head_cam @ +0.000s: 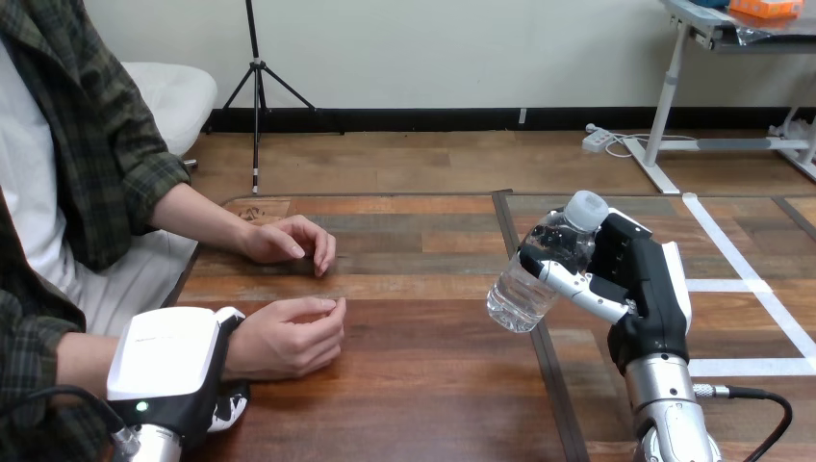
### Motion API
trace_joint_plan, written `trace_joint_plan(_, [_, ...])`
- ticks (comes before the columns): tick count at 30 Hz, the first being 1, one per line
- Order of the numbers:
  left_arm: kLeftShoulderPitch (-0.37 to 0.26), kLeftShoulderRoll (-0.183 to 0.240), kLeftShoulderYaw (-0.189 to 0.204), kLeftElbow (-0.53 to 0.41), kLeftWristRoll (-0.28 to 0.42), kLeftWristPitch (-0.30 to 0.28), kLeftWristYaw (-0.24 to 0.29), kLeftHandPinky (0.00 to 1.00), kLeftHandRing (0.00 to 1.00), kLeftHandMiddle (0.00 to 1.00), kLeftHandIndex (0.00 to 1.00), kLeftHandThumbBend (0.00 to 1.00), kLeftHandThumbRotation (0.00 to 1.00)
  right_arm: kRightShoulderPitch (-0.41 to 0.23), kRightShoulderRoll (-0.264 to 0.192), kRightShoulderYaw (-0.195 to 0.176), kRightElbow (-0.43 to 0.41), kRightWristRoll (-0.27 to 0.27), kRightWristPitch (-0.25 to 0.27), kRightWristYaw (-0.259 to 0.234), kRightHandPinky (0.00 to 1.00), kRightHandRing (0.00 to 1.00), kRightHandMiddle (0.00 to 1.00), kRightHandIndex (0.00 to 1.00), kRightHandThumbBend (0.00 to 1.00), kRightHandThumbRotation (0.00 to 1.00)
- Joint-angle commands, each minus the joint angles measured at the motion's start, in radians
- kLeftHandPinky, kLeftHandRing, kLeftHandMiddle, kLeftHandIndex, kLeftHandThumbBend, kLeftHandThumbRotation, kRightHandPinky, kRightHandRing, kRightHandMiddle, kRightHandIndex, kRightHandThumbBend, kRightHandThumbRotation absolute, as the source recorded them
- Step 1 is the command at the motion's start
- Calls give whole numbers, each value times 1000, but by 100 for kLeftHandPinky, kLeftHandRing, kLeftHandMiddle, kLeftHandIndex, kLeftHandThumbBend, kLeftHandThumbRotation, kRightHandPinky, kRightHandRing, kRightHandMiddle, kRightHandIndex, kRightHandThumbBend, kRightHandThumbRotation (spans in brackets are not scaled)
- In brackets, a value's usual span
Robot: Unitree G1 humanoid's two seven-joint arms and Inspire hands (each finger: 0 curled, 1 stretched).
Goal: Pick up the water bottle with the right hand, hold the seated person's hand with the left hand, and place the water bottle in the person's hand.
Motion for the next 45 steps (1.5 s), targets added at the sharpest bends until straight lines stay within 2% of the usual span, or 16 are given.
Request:
trace_joint_plan(1, [-45,1,-16,25,-2,17,-11,65,68,69,68,77,0,-51,-21,-11,-70,13,-15,3,45,49,52,55,67,0])
trace_joint_plan(12, [-49,-1,-23,17,-4,65,-54,59,62,65,65,77,0,-56,-28,-8,-64,-3,-20,-5,45,50,52,55,67,0])
trace_joint_plan(16, [-52,-3,-29,5,7,123,-117,56,59,63,63,76,0,-60,-33,-6,-67,-14,-20,-12,45,50,52,55,67,0])
trace_joint_plan(24, [-57,-2,-37,1,5,152,-143,49,54,58,61,76,0,-69,-35,-10,-52,-2,-35,2,45,49,52,55,67,0])
trace_joint_plan(34, [-55,-10,-28,9,-35,146,-115,45,50,54,57,78,0,-71,-41,-8,-54,-12,-25,-9,44,49,52,54,67,0])
trace_joint_plan(45, [-56,-13,-23,16,-77,130,-93,47,51,55,56,77,0,-73,-44,-5,-56,-7,-20,-10,43,48,52,54,68,0])
